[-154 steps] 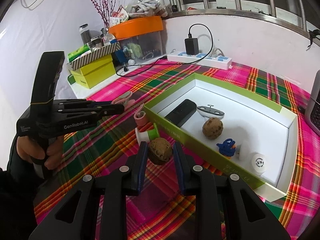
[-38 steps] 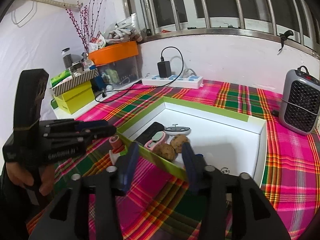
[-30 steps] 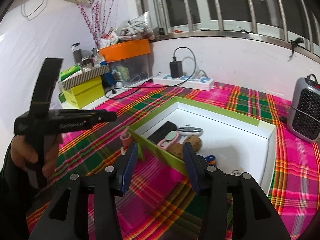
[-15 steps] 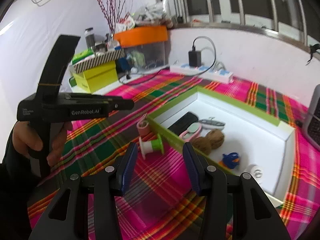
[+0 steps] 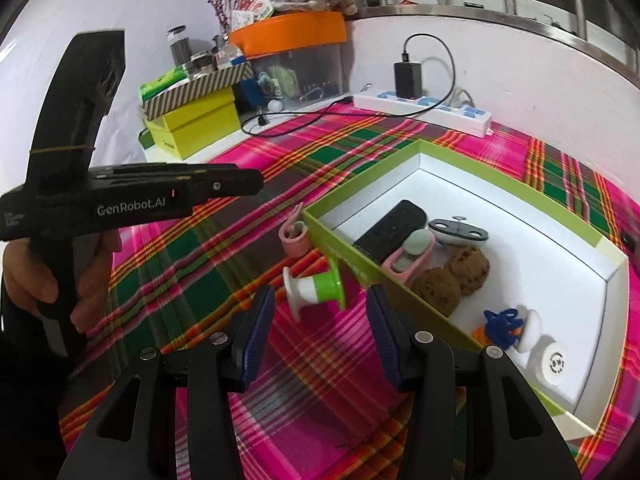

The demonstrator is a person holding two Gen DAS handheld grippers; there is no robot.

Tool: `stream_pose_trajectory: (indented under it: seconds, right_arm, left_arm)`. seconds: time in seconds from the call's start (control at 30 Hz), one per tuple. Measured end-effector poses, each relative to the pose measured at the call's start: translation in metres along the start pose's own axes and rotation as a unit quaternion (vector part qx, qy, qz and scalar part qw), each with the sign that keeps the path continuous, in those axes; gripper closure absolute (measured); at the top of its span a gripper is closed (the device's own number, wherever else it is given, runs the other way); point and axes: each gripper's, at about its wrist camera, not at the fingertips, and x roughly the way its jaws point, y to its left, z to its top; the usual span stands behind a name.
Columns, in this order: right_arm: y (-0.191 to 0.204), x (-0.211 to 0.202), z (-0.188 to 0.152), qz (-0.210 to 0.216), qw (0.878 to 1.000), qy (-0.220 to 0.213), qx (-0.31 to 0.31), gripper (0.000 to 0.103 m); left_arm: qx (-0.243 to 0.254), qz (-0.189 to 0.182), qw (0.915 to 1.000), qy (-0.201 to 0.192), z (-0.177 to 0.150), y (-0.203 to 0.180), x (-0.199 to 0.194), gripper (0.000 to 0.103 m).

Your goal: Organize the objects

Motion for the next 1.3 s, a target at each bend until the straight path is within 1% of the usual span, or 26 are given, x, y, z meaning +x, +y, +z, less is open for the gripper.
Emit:
stream_pose_trajectory:
  seconds: [0.13,0.33,0.4,0.43,0.47,0.67,0.87,0.97,1.1,1.23,1.3]
  right_arm:
    - [0.006,0.005,0.003,-0.001,1.000,0.006,-0.019,0.053]
    - [0.006,0.015,0.008,-0.012,1.000,0.019,-0.020,0.052]
    - [0.007,0.014,0.008,-0.013,1.000,0.017,-0.021,0.053]
    - [0.007,0.013,0.008,-0.013,1.000,0.012,-0.021,0.058]
    - [0.008,0.012,0.008,-0.013,1.000,0.010,-0.020,0.068]
    - [0.004,0.005,0.002,-0.022,1.000,0.007,-0.010,0.069]
    - [-0.001,-0.004,-0.006,-0.026,1.000,0.006,0.004,0.069]
    - [-0.002,-0.005,-0.007,-0.027,1.000,0.006,0.007,0.069]
    - [-0.001,-0.005,-0.007,-0.027,1.000,0.006,0.006,0.069]
    - [0.000,-0.005,-0.007,-0.026,1.000,0.006,0.006,0.069]
    - [0.000,-0.005,-0.007,-0.027,1.000,0.006,0.007,0.069]
  left_arm:
    - [0.001,-0.003,1.0000,0.003,0.000,-0.001,0.001,0.072]
    - [0.008,-0.007,0.9999,0.012,-0.002,-0.005,0.005,0.072]
    - [0.008,-0.010,0.9998,0.014,-0.003,-0.004,0.006,0.072]
    - [0.007,-0.012,0.9998,0.015,-0.003,-0.004,0.006,0.072]
    - [0.006,-0.013,0.9998,0.016,-0.003,-0.004,0.007,0.072]
    - [0.016,-0.029,0.9991,0.026,-0.006,-0.010,0.011,0.071]
    - [0.053,-0.056,0.9966,0.029,-0.010,-0.027,0.011,0.059]
    - [0.065,-0.048,0.9957,0.046,-0.014,-0.032,0.021,0.059]
    - [0.057,-0.031,0.9955,0.069,-0.017,-0.028,0.036,0.059]
    - [0.044,-0.012,0.9966,0.068,-0.017,-0.021,0.040,0.059]
    - [0.033,0.006,0.9971,0.068,-0.016,-0.015,0.041,0.059]
